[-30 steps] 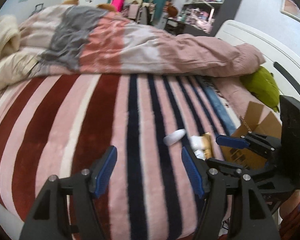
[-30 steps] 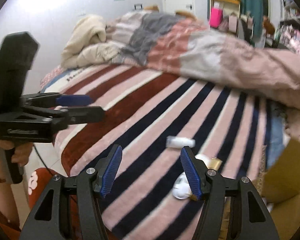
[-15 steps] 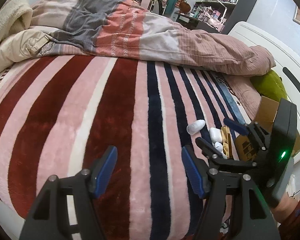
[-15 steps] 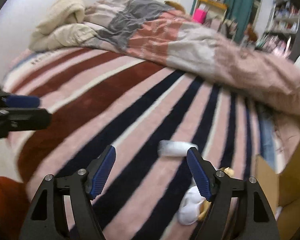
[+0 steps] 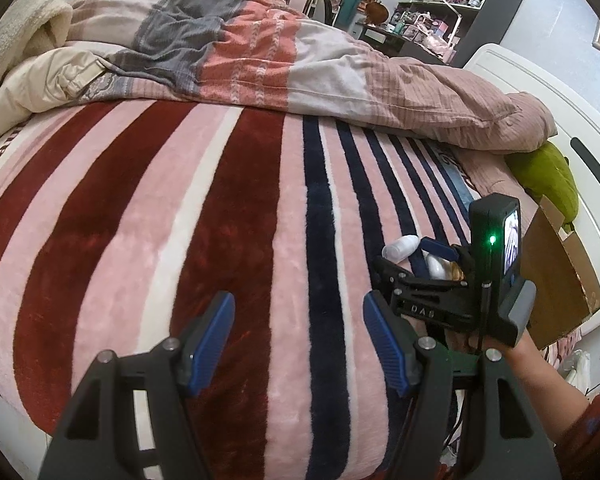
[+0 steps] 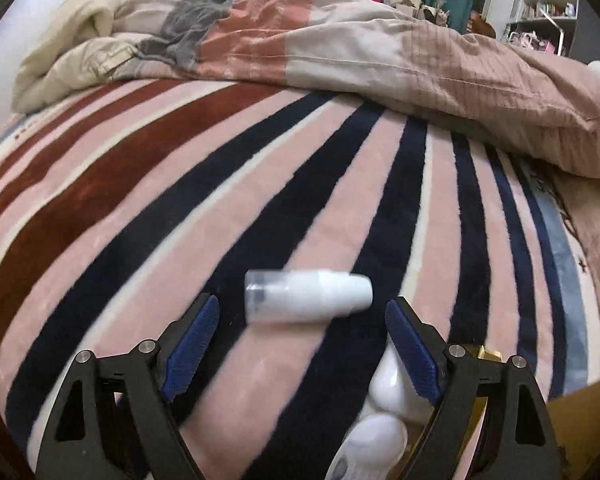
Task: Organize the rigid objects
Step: 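Grasp the small white bottle on the bedspread with the right gripper, then carry the white bottle into the cardboard box and open the right gripper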
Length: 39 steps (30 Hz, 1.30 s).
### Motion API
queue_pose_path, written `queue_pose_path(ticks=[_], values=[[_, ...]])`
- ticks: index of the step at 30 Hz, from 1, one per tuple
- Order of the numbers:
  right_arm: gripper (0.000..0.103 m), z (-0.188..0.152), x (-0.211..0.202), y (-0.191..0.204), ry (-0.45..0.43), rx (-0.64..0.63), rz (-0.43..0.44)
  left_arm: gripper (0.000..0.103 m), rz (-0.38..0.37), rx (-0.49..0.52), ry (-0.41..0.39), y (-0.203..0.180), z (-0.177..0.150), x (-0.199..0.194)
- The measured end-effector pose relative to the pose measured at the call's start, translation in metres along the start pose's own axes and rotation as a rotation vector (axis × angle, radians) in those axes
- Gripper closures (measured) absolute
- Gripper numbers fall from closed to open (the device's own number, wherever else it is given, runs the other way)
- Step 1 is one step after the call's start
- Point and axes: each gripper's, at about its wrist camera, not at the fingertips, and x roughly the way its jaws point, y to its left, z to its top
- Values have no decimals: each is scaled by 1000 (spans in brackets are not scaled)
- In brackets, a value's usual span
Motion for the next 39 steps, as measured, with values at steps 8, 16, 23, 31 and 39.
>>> queue_pose_path(ticks=[8, 16, 23, 31, 39], values=[[44, 2, -8, 2, -4, -20, 31, 40, -11, 19, -5, -12, 4, -7], [44, -3, -90, 24, -120, -123, 240, 40, -151, 62, -34, -57, 14, -28], [44, -13, -184, 21, -304, -217, 289, 54, -332, 162, -51, -124, 23, -46], [44, -28, -227, -39, -380, -161, 169, 75, -419, 335, -14, -219, 38, -34], [44, -52, -239, -114, -338, -53, 58, 75, -463, 505, 102, -306, 43, 4]])
